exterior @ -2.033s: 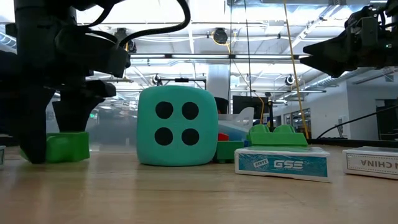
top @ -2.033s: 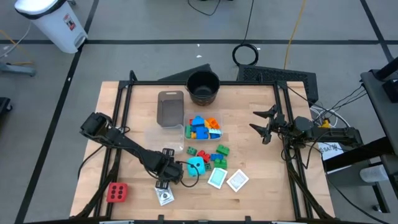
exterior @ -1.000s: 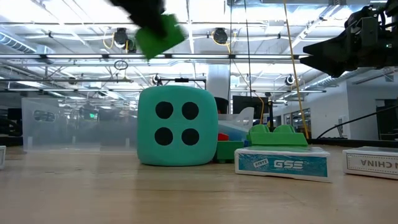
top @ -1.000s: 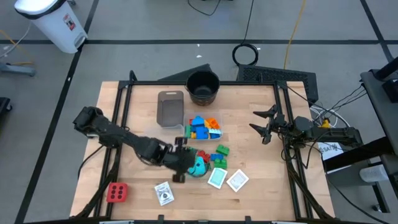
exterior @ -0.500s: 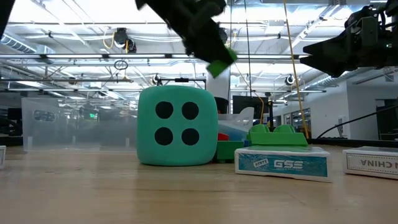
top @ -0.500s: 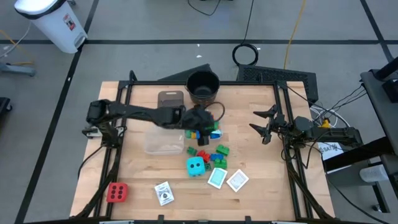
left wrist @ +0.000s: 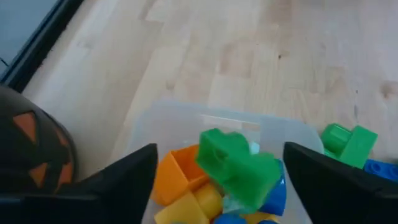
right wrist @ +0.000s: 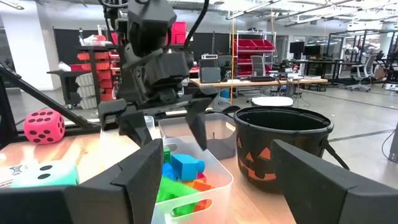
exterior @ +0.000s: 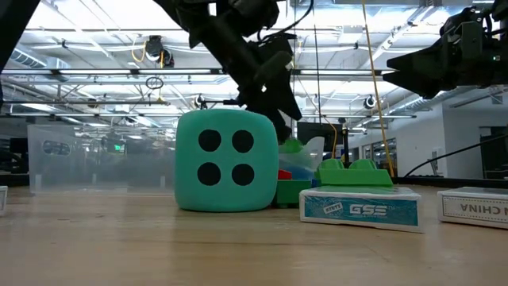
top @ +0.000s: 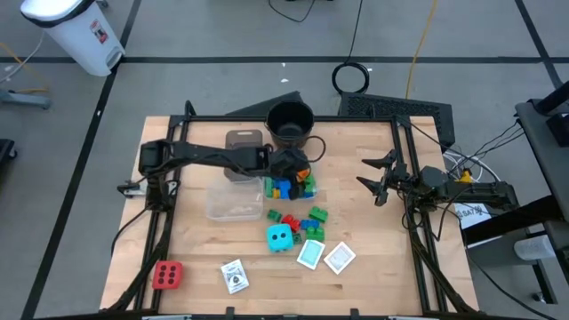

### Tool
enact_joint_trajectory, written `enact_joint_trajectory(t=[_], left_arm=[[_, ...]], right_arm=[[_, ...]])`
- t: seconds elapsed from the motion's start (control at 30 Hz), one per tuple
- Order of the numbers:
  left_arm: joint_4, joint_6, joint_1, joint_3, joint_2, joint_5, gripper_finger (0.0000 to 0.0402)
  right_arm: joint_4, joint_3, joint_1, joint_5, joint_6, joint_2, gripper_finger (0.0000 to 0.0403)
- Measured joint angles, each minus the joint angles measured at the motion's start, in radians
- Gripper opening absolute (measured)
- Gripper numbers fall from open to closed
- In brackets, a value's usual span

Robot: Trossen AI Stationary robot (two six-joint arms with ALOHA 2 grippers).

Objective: Pick & Place Toys
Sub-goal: Put the green game piece into the right transparent bin

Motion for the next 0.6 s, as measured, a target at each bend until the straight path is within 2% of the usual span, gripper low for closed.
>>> enact_joint_trajectory(t=[0.1, 0.2, 0.33, 0.6], left_arm=[[-0.014, -0.013, 0.0, 0.0, -0.037, 0.008, 0.0384], [-0.057, 0.002, -0.001, 0.0, -0.107, 0.016, 0.0396], [-0.183, 0.017, -0.001, 0.0, -0.244, 0.017, 0.0386], [-0.45, -0.018, -0.003, 0.0, -0.609, 0.017, 0.0365]], right_arm=[[0.0, 0.0, 0.0, 0.0, 0.0, 0.0, 0.0267], [0.0, 0.0, 0.0, 0.0, 0.0, 0.0, 0.0267], [0.0, 0.0, 0.0, 0.0, 0.0, 0.0, 0.0267], [0.0, 0.0, 0.0, 0.0, 0.0, 0.0, 0.0267]])
